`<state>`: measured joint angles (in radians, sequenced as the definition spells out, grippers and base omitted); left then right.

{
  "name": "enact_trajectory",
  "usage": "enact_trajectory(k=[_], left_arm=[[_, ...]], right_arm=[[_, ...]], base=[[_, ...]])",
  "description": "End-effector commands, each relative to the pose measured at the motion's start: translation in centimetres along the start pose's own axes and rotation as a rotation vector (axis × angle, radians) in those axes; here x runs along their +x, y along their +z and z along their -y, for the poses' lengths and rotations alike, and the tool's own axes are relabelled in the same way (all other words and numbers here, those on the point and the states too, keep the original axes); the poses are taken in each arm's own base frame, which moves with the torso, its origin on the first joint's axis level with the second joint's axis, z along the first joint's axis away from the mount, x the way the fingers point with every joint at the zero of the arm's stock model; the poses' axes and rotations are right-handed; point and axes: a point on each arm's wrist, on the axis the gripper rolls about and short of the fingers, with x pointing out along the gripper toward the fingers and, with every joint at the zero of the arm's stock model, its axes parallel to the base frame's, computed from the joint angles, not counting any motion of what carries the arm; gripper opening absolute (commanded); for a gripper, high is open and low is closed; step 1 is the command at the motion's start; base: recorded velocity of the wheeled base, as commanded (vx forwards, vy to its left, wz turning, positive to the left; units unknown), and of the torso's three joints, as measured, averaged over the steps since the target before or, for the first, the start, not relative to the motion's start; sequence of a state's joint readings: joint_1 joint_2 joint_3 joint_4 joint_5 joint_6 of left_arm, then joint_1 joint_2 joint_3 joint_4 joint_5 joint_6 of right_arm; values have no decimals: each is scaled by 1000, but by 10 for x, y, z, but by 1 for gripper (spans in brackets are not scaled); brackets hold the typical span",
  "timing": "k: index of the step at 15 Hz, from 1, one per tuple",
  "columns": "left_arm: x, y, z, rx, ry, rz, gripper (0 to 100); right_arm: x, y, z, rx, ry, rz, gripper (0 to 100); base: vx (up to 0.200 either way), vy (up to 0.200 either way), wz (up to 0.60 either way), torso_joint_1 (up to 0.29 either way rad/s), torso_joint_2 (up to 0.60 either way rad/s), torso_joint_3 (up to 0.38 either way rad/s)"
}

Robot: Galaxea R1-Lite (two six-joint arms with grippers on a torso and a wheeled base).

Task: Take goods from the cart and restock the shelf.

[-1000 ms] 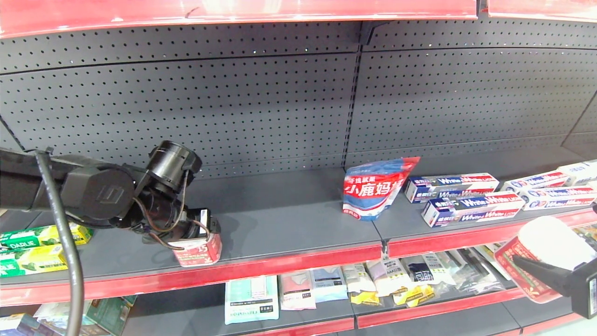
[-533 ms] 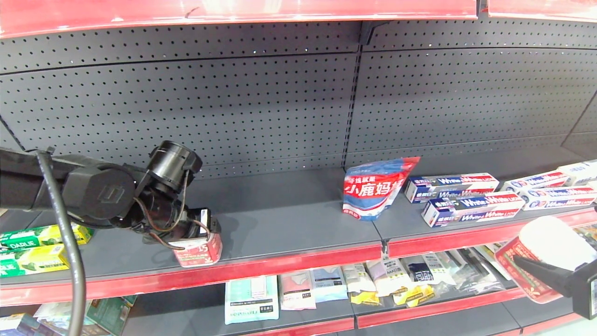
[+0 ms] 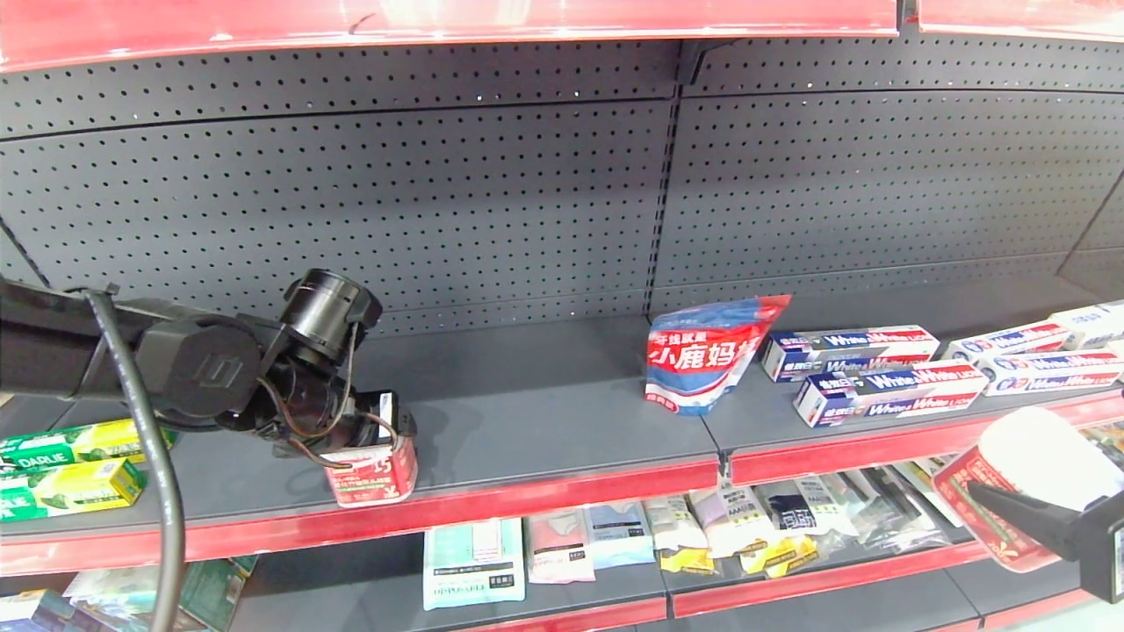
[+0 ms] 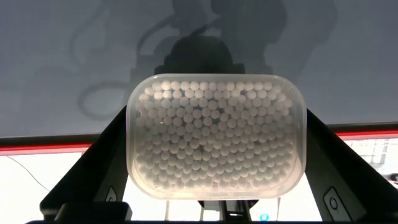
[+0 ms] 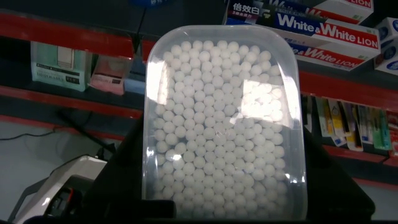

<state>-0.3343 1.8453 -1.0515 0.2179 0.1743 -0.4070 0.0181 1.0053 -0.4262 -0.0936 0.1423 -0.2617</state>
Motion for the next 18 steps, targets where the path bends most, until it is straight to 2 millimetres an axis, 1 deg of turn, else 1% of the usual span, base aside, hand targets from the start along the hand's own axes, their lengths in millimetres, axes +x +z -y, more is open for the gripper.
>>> enact_trajectory(k=[1, 5, 11, 18], left_arm=[[0, 2, 1, 0, 0, 2, 0], [-6, 12, 4, -12, -15, 36, 0], [1, 5, 2, -6, -4, 3, 0], [1, 14, 5, -16, -22, 42, 0]], right_arm=[[0, 0, 0, -1, 0, 2, 0], [0, 1, 0, -2, 0, 1, 0], [1, 1, 0, -2, 1, -1, 0], [2, 1, 0, -2, 2, -5, 0]], base=[[0, 0, 0, 0, 0, 0], [0, 0, 0, 0, 0, 0], [0, 0, 0, 0, 0, 0], [0, 0, 0, 0, 0, 0]])
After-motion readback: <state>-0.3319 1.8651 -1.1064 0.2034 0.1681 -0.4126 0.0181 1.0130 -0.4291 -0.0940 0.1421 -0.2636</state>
